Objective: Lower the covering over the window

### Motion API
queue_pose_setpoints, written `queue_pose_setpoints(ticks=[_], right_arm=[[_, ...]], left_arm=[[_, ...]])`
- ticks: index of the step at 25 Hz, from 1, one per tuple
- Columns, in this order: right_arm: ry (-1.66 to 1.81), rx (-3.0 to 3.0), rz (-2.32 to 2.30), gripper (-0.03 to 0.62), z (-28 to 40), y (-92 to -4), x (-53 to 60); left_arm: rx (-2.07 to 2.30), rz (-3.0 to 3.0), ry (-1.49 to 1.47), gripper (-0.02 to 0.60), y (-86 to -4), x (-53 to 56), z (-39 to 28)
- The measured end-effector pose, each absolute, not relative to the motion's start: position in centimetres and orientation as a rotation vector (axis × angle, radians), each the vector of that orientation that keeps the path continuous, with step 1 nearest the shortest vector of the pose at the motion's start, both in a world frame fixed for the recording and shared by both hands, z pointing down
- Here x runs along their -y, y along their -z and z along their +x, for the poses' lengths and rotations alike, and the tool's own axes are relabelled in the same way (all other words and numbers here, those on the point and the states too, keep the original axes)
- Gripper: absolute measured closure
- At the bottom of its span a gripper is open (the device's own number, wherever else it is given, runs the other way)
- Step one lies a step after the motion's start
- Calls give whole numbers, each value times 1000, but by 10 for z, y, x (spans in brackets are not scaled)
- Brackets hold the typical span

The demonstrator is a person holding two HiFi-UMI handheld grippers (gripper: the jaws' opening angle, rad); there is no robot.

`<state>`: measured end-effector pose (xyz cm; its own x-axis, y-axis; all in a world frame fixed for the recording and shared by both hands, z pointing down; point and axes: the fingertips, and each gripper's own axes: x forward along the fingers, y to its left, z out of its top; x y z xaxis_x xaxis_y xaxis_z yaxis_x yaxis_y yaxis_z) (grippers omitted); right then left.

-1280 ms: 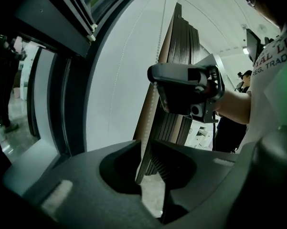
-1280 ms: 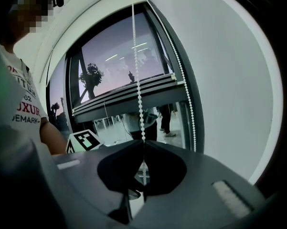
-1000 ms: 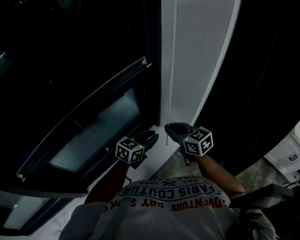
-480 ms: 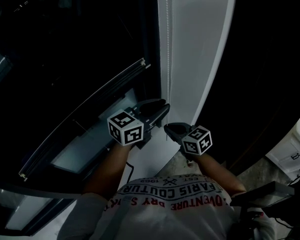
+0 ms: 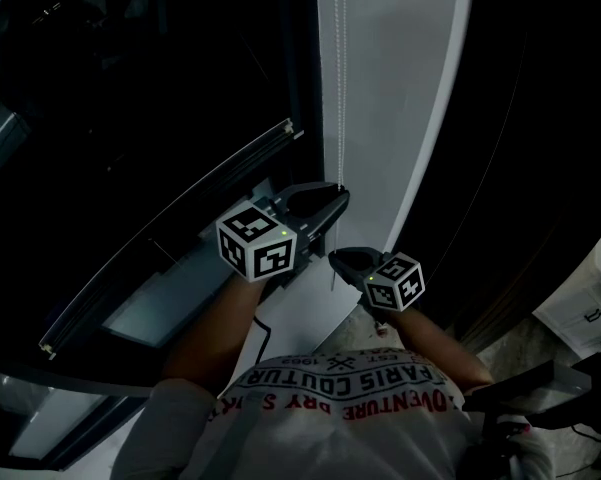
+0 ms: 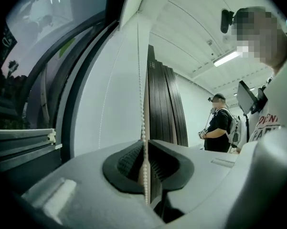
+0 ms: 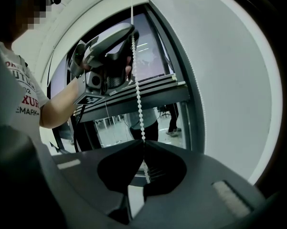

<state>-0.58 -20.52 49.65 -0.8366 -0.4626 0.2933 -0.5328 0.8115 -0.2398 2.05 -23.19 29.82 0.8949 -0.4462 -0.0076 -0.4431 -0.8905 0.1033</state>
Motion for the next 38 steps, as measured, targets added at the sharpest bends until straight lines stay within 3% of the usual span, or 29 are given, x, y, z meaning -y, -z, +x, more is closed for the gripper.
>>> queue_pose_setpoints(ticks=[1,15,38], right_arm=[[-463,2776,771,586,-6,-496,205],[-494,2792,767,586,0,-501,198],[-731,2457,564,586,22,-639,142]], left_arm=[[718,2953,33,577,-299,234,19],[764,2926,70,577,-304,228,16],[806,2732,-208,575,-457,212,26]])
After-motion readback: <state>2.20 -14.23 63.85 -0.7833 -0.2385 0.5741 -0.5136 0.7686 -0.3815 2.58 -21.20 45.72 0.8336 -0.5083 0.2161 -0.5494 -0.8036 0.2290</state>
